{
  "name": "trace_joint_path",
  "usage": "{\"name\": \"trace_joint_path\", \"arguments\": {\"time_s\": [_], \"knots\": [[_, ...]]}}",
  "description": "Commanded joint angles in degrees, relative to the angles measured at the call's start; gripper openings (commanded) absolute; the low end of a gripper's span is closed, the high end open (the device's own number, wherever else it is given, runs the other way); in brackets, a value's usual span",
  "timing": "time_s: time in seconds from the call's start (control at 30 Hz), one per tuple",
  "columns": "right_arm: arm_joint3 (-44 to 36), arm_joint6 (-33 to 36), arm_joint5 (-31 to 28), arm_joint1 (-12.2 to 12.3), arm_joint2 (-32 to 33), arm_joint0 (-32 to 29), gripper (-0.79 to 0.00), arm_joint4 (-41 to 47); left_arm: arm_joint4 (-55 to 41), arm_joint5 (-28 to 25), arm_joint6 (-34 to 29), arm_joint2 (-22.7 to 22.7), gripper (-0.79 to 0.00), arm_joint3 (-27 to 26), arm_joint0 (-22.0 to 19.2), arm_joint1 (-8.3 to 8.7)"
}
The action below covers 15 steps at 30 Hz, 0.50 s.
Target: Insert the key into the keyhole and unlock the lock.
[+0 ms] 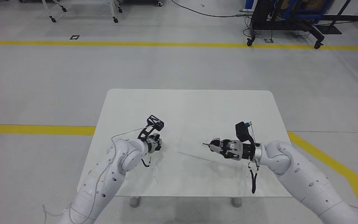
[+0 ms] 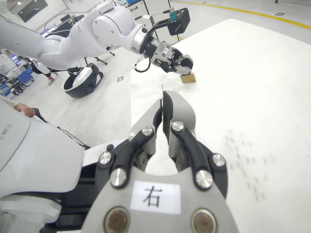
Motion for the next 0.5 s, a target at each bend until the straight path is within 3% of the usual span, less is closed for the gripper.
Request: {"name": "trace_joint_path", "arguments": {"time_s": [0.0, 0.07, 0.13, 0.17, 0.23, 0.47], "knots": [[0.00, 0.00, 0.00, 0.00, 0.00, 0.00, -0.785, 0.00, -0.22, 0.00, 0.10, -0.10, -0.576, 0.08, 0.04, -0.02], [0.00, 0.00, 0.00, 0.00, 0.00, 0.00, -0.785, 0.00, -0.22, -0.15, 0.00, -0.11, -0.545, 0.17, 0.04, -0.03], [0.00, 0.00, 0.00, 0.00, 0.00, 0.00, -0.785, 0.00, -0.14, -0.25, -0.03, -0.06, -0.566, 0.10, 0.06, -0.05], [0.00, 0.00, 0.00, 0.00, 0.00, 0.00, -0.785, 0.00, -0.14, -0.30, -0.18, -0.04, -0.616, 0.09, 0.07, -0.06], [0.00, 0.00, 0.00, 0.00, 0.00, 0.00, -0.785, 0.00, 0.06, -0.32, -0.38, -0.03, -0.785, -0.13, 0.09, -0.06], [0.00, 0.00, 0.00, 0.00, 0.00, 0.00, -0.785, 0.00, 0.79, -1.22, -1.67, -0.51, -0.785, -0.09, 0.43, 0.13]]}}
